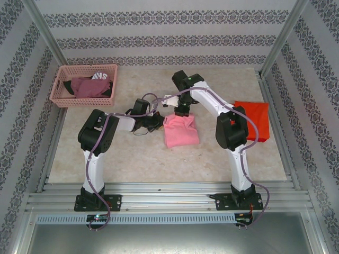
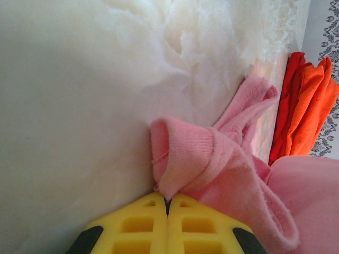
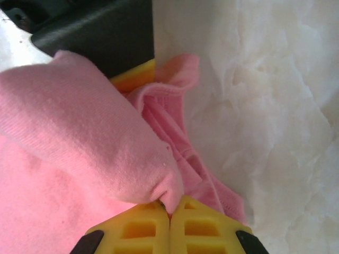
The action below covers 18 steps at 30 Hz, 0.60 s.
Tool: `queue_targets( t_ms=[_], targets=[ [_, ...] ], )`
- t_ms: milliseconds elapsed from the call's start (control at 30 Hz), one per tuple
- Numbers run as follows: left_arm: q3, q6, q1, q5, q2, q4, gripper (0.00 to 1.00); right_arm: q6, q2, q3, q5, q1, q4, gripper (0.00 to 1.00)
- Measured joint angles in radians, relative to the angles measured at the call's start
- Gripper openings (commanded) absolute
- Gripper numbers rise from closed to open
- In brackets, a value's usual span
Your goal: Fold and stack the t-shirts
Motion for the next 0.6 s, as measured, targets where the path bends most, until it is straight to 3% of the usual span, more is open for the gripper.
queue_targets(
  t_ms=[200,300,600],
  targets=[
    [-0.012,-0.011,0.001,0.003,0.000,0.024,0.00,0.012,0.032,0.000,0.000,0.000,0.037,0.04],
    [-0.033,-0.029,0.005,0.006,-0.003,0.065,0.12,0.020,0.040,0.000,-0.001,0.000,0.056,0.08],
    [-0.179,-0.064,0.068,-0.012,-0.105,0.135,0.21,0.035,0.047,-0.039,-0.001,0.000,0.120,0.17]
  ],
)
